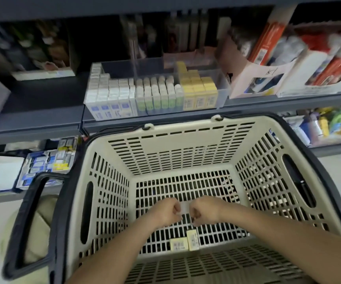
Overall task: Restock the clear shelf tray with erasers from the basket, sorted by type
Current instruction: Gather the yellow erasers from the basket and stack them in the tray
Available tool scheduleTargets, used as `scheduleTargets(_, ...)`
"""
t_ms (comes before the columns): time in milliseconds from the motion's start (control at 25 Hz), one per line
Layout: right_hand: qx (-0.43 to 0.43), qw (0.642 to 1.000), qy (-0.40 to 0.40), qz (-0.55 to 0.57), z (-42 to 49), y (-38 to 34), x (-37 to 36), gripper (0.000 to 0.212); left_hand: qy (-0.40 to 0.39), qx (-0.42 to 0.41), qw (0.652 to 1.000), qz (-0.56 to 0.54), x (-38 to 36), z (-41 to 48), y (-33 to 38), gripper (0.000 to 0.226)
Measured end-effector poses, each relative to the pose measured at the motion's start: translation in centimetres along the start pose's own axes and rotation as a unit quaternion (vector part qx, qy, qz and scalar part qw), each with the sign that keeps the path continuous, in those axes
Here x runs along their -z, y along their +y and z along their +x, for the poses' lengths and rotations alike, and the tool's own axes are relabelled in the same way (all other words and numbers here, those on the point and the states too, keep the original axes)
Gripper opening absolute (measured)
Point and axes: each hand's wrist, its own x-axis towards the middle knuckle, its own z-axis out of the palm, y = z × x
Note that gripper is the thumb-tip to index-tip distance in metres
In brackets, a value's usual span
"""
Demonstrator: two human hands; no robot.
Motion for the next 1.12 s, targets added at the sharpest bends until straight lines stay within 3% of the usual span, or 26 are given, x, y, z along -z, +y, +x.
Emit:
scheduleTargets(240, 0.032, 0.997, -0.069, 0.012, 0.2, 0.0, -2.4, 0.044, -0.224, 0.000, 0.974, 0.042, -1.3, -0.2, 0.0, 0.027)
scheduleTargets(400, 0.038, 0.997, -0.059, 0.043, 0.4, -0.1, -3.1, 0.031, -0.230, -0.010, 0.966, 0.121, -2.3, -0.4, 0.3, 0.037)
scheduleTargets(560, 0.022, 0.994, -0.077, 0.078, 0.7, 0.0, -3.1, 0.026, -0.242, -0.003, 0.964, 0.111, -2.0, -0.6, 0.6, 0.035)
scheduleTargets(840, 0.037, 0.975, 0.018, 0.217, -1.0, 1.6, 3.8, 0.015, -0.132, -0.001, 0.986, -0.099, 5.1, -1.8, 3.0, 0.010)
scheduleTargets(1120, 0.102, 0.932, 0.156, 0.312, -5.9, 1.0, 11.2, 0.020, 0.073, -0.160, 0.976, -0.127, 12.1, -4.9, 8.3, 0.021)
